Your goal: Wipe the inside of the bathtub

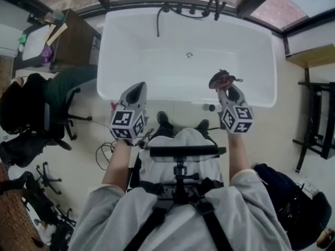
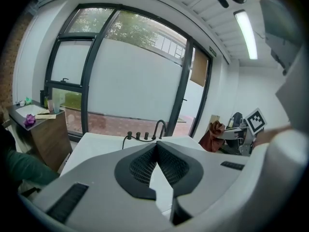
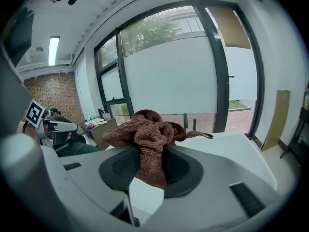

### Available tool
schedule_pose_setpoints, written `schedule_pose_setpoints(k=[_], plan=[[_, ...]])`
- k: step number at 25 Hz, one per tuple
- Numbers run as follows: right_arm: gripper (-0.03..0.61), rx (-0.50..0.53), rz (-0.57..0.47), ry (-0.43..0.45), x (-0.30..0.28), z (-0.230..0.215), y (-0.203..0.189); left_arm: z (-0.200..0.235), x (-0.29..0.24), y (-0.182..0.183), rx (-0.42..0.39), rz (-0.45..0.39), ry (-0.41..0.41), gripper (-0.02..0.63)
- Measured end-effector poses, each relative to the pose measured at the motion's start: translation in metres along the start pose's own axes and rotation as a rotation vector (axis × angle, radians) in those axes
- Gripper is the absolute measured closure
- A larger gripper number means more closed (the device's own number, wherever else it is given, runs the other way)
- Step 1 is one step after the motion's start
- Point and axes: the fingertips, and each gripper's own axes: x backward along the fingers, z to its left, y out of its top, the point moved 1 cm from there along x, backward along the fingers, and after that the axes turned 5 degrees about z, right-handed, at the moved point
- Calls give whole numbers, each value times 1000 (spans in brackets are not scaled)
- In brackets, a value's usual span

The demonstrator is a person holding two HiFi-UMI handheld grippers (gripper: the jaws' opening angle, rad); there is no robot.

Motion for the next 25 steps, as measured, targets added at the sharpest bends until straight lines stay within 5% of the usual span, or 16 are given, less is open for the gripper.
schedule_pose_setpoints(k=[13, 25], plan=[[453, 1, 7, 42, 36, -90, -13, -72, -5, -8, 47, 4, 131, 607], [453, -1, -2, 43, 68, -116, -33, -103, -4, -13, 47, 11, 144, 607]])
